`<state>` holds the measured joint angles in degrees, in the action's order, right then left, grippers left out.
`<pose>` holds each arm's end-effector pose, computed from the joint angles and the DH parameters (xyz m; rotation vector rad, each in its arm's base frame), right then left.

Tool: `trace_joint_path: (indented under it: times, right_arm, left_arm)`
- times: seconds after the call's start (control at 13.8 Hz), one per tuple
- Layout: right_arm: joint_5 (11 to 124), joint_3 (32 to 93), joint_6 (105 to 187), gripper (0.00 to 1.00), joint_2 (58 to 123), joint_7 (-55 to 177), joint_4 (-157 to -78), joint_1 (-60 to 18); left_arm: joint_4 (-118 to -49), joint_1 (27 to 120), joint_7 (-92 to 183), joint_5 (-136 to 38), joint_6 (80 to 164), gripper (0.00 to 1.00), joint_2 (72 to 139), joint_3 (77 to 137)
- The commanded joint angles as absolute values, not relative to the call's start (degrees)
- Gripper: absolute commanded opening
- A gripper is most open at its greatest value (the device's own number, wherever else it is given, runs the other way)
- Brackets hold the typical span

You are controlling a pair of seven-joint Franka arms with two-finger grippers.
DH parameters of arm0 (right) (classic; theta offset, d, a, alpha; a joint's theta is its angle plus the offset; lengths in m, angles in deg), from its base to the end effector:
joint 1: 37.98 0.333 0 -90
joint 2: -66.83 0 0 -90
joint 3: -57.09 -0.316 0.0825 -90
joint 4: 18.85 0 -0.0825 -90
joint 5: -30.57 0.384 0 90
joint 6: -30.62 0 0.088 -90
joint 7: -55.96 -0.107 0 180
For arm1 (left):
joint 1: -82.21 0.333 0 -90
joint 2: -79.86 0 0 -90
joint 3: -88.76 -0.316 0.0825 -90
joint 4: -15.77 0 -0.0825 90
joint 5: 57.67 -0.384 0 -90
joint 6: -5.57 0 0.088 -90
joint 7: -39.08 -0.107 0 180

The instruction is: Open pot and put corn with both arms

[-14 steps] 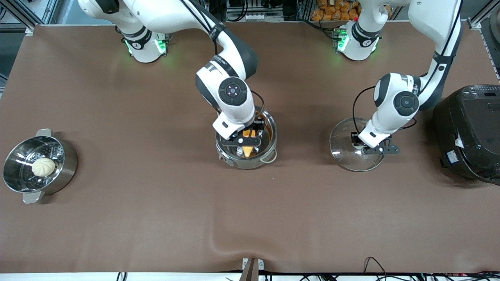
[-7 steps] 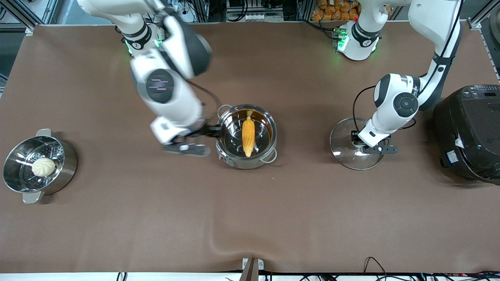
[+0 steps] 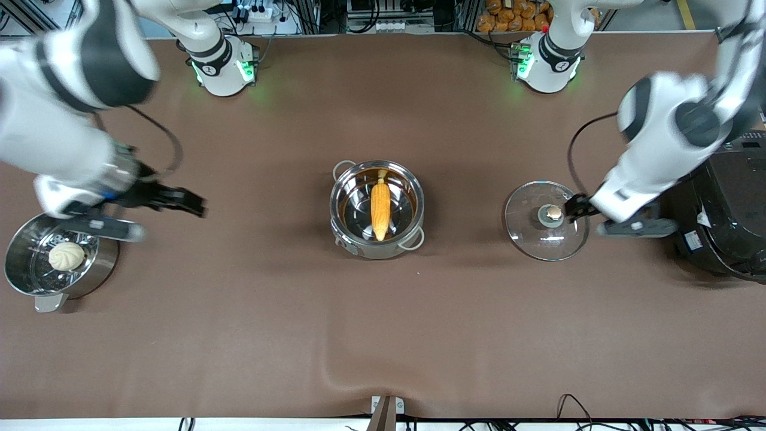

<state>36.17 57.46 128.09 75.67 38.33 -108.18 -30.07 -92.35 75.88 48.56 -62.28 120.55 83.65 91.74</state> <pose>0.6021 0.0893 0.5520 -3.0367 0.2883 0.0500 0.5771 -0.0892 0.4742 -3.0790 0.0444 -0.0993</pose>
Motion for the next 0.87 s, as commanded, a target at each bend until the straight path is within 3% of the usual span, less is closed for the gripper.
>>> trace_joint_path:
  times: [0.0, 0.51, 0.8]
  right_arm:
    - [36.11, 56.04, 123.01, 1.00, 69.65, 45.04, -110.96, -37.60]
    - [36.02, 55.69, 112.28, 1.00, 62.35, 50.34, -110.88, -45.09]
    - [34.98, 55.60, 111.83, 1.00, 59.63, 55.93, -111.75, -47.64]
  left_arm:
    - [-74.71, 75.79, 48.48, -61.18, 104.75, 1.00, 86.97, 92.01]
    - [-68.09, 76.67, 47.52, -61.53, 91.89, 1.00, 83.38, 91.40]
    - [-67.90, 79.13, 42.43, -60.48, 89.34, 1.00, 83.03, 91.31]
